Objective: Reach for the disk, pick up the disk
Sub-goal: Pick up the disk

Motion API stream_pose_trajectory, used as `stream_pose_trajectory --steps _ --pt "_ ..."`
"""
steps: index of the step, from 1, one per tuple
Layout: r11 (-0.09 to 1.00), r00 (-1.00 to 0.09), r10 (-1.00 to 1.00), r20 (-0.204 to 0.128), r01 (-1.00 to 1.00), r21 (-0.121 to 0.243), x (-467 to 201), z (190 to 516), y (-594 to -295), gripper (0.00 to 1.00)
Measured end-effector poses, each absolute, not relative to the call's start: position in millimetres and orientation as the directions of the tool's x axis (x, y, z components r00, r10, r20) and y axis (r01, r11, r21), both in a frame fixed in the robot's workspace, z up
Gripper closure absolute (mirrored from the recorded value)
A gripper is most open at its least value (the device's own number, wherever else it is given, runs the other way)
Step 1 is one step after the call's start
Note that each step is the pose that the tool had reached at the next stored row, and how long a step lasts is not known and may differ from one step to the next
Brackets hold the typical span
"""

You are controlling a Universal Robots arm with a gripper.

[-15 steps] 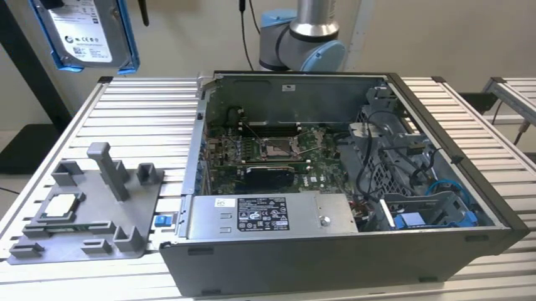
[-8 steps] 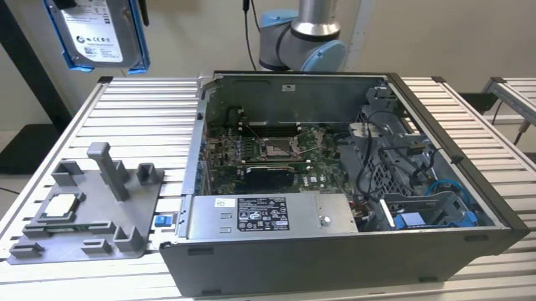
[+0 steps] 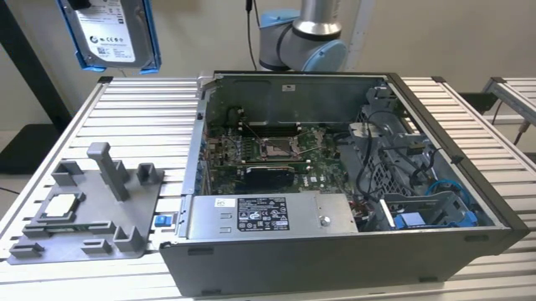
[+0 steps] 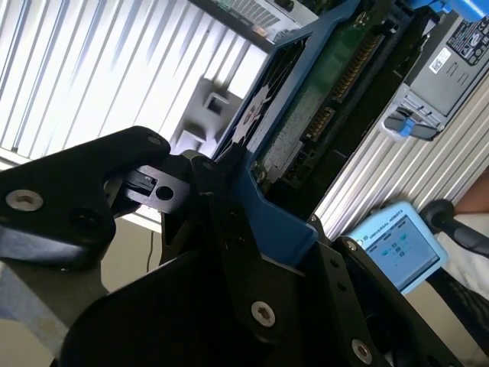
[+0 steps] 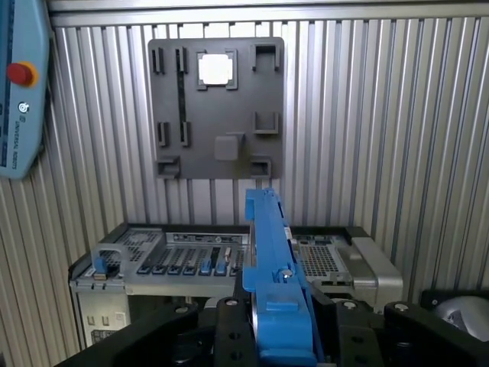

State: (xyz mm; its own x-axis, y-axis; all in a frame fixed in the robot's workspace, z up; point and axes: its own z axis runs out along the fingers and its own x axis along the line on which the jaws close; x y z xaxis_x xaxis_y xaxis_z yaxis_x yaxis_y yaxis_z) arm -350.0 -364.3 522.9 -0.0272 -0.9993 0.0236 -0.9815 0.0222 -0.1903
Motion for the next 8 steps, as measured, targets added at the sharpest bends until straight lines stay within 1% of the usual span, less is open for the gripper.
stream_pose_trajectory --steps 8 --pt "0.022 -0.027 -0.999 0.024 -0.981 -0.190 -333 523 -364 1.00"
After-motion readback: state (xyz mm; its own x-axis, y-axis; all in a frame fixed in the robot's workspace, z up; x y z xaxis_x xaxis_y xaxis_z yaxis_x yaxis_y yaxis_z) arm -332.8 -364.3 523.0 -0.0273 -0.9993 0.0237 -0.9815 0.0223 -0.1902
